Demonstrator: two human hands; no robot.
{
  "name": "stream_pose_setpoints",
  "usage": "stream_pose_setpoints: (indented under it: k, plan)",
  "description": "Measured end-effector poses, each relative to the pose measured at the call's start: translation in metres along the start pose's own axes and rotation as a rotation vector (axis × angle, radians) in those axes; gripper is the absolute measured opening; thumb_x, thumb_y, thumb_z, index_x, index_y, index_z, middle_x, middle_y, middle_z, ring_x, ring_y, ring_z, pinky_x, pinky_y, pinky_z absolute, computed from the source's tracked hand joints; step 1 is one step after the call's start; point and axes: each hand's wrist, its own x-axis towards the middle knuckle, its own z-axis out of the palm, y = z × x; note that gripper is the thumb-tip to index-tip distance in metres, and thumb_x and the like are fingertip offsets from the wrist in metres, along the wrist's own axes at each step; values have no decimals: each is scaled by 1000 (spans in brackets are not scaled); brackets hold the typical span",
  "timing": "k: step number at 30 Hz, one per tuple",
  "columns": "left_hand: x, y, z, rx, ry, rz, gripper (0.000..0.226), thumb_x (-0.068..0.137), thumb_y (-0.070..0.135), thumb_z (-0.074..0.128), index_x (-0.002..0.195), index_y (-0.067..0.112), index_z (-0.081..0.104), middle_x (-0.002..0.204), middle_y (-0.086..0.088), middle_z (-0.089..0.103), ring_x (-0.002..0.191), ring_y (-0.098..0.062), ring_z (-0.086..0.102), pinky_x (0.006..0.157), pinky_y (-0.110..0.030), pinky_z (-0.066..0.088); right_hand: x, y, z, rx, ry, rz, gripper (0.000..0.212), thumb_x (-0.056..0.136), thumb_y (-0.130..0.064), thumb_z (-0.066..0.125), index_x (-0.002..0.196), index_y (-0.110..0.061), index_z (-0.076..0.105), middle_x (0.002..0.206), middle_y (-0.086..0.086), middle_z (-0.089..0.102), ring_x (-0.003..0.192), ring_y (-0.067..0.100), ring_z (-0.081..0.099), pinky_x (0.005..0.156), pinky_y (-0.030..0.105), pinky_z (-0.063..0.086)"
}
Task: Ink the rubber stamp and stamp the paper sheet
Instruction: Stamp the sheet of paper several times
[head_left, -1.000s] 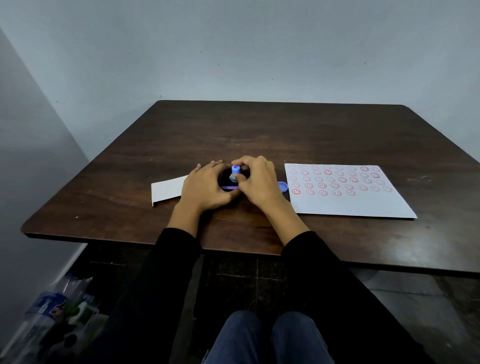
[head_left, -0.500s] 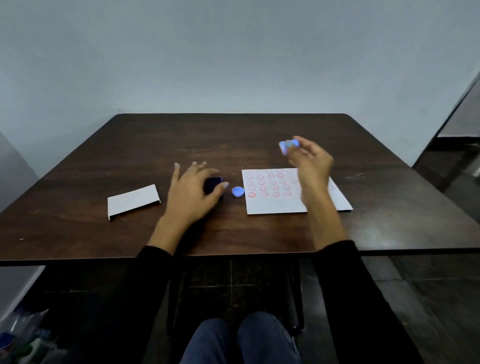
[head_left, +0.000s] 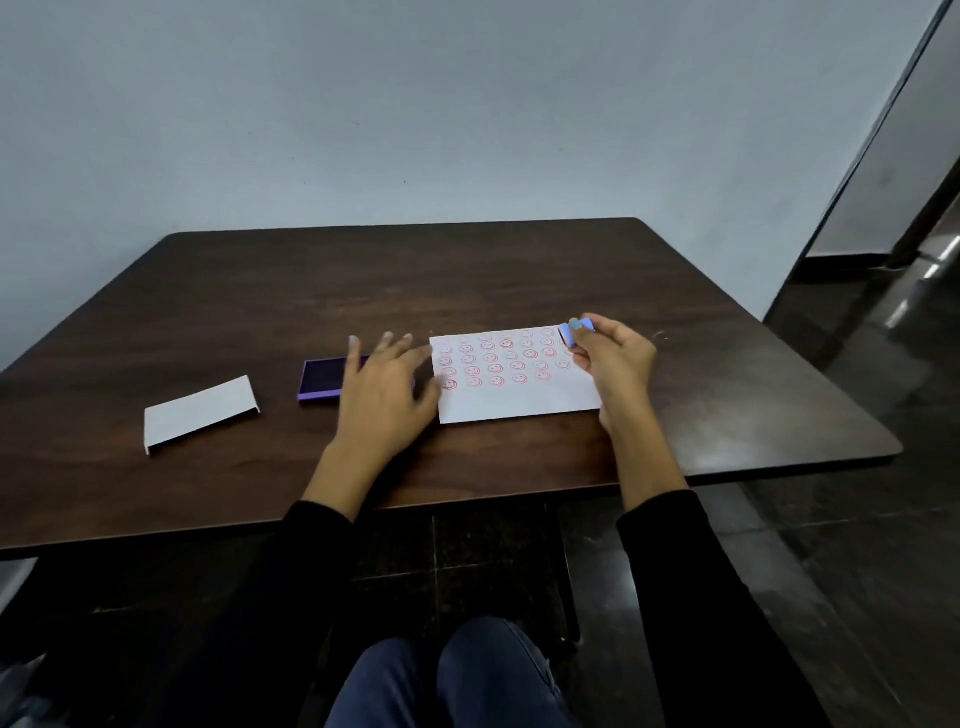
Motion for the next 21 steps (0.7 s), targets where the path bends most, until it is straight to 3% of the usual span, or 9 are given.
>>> stream_pose_setpoints:
  k: [4,8,12,17,21]
  plan:
    - [16,32,9,-105,-122,154,49,94,32,44,140,12,40,151,-10,35,144,-23,23,119,-39,8,1,7,0,-110,4,-64,27,80,-15,71,106,-10,67,90,5,73,79,9,69,73,25,57]
    - [22,42,23,-37,-201,200,44,95,21,39,137,11,43,151,-10,36,144,-25,23,119,-39,11,-6,12,-2,-227,-53,-134,25,80,-14,69,105,-11,69,86,3,72,85,15,69,90,42,55]
    - [19,39,27,-111,-237,172,41,96,20,39,136,10,46,150,-12,37,142,-25,28,116,-33,20,-9,15,-3,-286,-47,-193,25,83,-15,66,108,-10,69,86,4,72,85,15,69,90,39,55]
    - [17,37,27,-177,-237,145,41,97,23,41,135,11,47,150,-10,37,141,-22,29,114,-30,22,-13,15,-7,-367,10,-262,26,85,-14,64,110,-9,68,99,10,74,83,9,64,75,18,49]
    - [17,37,26,-199,-242,133,40,96,23,43,135,11,48,150,-9,38,141,-22,30,115,-30,22,-15,13,-7,-413,-2,-268,26,86,-11,64,111,-8,67,104,11,73,91,14,66,78,17,47]
